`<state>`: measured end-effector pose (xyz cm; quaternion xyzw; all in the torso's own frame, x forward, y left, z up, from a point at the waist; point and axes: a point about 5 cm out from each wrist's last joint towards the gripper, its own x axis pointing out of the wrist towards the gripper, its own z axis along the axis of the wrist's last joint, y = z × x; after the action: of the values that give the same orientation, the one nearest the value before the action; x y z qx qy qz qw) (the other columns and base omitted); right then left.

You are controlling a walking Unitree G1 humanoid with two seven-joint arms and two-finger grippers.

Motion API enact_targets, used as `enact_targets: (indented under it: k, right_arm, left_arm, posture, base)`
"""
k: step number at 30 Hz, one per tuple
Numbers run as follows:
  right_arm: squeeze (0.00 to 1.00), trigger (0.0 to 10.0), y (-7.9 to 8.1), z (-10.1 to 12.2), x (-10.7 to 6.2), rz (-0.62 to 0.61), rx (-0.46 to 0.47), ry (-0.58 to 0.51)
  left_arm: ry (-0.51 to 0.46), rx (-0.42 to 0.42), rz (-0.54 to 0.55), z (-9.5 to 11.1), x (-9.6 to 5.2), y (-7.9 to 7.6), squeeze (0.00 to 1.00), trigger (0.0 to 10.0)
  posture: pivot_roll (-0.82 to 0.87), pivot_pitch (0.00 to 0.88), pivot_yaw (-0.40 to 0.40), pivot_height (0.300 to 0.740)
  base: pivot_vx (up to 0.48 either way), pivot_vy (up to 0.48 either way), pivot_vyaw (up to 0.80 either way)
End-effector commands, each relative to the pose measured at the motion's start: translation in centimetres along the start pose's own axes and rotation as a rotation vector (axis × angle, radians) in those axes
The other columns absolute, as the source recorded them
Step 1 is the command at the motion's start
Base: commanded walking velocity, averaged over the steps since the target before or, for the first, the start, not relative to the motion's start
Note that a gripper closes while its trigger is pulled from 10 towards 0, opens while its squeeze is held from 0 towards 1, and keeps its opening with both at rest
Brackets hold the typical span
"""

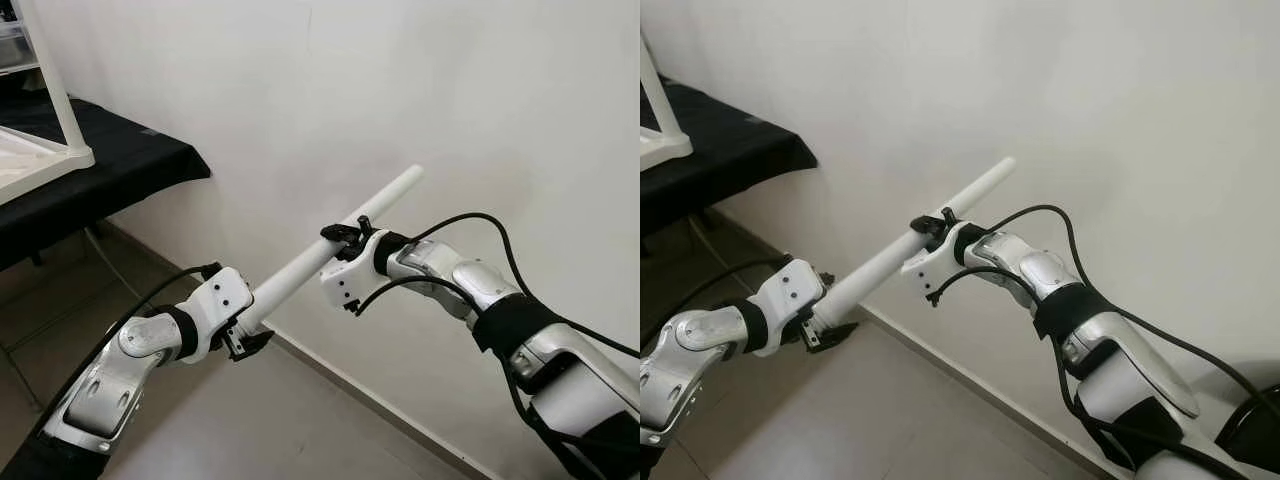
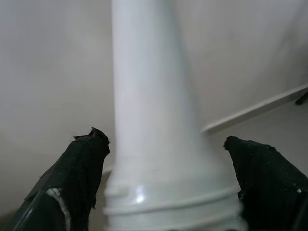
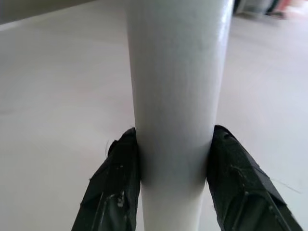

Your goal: Building children table

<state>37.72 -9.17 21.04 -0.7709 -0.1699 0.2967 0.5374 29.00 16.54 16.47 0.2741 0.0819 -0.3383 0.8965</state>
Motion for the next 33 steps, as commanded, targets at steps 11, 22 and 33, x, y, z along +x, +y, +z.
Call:
enact_targets:
  k: [11, 22, 33]
  right_arm:
    - [0.00, 0.0, -2.1, 1.0, -0.3, -0.128, 0.041, -0.046]
    - [0.00, 0.0, -2.2, 1.5, -0.4, -0.132, 0.050, -0.071]
    - [0.00, 9.8, -2.7, 2.0, -0.6, -0.191, 0.093, -0.091]
  left_arm:
    - [0.052, -0.036, 0.046, -1.1, 0.6, 0.1, 0.00, 4.2]
    - [0.011, -0.021, 0.042, -0.7, 0.8, 0.0, 0.00, 0.0]
    - [0.005, -0.025, 0.038, -0.9, 1.0, -0.7, 0.00, 0.0]
  posture:
    - [-0.03, 0.000, -0.031, 0.740]
    - [-0.03, 0.000, -0.033, 0.740]
    - [-0.04, 0.000, -0.041, 0.740]
  base:
    - [0.000, 0.000, 0.00]
    - [0.000, 0.000, 0.00]
    - [0.000, 0.000, 0.00]
